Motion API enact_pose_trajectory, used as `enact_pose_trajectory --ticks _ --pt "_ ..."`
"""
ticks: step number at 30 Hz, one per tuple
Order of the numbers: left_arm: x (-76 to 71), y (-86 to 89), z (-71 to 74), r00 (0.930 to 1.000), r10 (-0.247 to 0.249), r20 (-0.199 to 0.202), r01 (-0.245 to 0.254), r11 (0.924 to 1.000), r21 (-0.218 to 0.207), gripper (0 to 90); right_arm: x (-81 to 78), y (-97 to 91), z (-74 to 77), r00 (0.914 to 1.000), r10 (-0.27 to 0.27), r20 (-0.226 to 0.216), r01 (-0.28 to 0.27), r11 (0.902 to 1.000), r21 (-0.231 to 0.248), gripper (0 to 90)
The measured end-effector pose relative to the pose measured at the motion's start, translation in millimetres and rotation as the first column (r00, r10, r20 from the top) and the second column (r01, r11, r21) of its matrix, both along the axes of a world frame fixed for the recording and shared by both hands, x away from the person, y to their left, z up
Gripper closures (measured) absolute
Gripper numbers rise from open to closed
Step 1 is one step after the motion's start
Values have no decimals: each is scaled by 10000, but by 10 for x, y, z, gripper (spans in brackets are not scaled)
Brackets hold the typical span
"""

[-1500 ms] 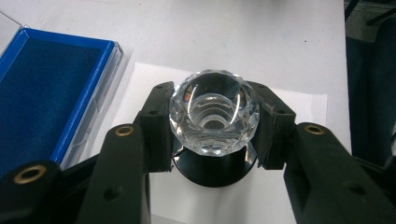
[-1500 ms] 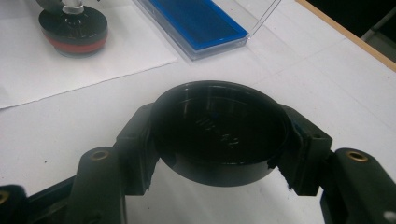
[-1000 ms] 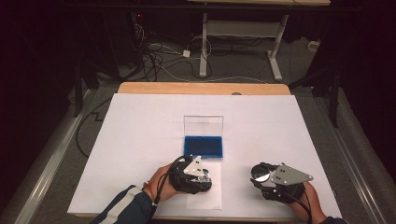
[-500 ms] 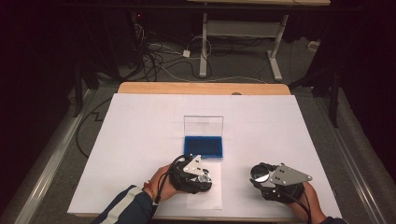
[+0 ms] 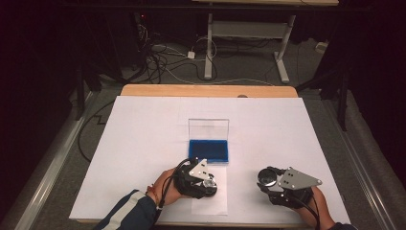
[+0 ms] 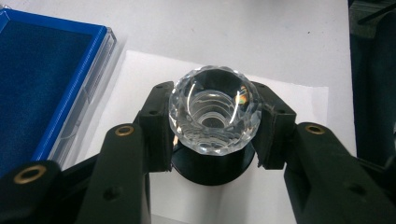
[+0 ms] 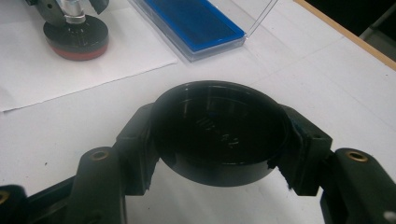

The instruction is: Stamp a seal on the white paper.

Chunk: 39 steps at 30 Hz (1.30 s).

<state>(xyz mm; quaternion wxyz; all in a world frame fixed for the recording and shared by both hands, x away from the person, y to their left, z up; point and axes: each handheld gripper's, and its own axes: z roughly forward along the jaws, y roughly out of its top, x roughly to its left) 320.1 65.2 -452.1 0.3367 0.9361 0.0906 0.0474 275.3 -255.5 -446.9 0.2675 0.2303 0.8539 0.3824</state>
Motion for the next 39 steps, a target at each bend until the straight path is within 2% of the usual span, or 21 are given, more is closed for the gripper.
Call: enact_pose_trajectory --ticks 21,39 --pt "2 -7 -8 9999 47 -127 -46 10000 17 540 -2 23 -10 10000 -7 -11 7 9999 -118 382" --pt "-5 -11 -26 10000 1 -53 -1 10000 36 539 0 18 -9 10000 -28 -13 28 9999 -104 382"
